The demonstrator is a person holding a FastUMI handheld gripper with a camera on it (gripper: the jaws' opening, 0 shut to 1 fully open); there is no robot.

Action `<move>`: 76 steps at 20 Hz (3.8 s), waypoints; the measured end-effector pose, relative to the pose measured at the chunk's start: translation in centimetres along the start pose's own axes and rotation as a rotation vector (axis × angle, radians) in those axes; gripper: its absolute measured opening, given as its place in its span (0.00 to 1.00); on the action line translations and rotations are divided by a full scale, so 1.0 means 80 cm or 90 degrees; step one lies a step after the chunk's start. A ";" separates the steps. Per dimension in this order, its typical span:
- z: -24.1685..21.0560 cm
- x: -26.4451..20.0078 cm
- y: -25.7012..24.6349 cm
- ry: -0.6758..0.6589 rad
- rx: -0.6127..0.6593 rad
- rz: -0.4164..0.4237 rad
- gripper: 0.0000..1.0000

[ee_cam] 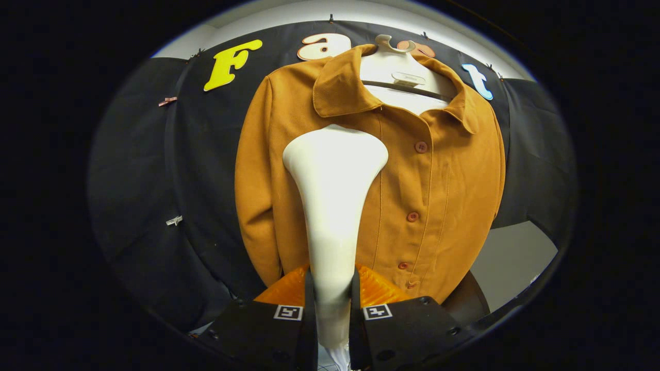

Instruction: Iron the clothes twice with a garment steamer, once on the left side and once on the right side.

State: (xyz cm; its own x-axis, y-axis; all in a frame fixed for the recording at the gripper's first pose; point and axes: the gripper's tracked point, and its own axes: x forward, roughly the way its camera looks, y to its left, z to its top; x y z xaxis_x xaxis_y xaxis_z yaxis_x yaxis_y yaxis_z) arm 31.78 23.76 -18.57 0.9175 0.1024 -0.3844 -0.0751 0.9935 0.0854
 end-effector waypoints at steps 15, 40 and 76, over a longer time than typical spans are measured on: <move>-0.098 0.024 -0.001 0.040 0.011 0.001 0.28; -0.308 0.038 -0.032 0.160 -0.023 0.022 0.28; -0.035 -0.213 -0.103 -0.036 -0.019 -0.003 0.27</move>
State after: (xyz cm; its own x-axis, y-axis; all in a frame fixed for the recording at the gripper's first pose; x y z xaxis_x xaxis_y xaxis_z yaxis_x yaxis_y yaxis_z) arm 15.65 13.98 -15.32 0.9382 0.0963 -0.3325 -0.0824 0.9950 0.0555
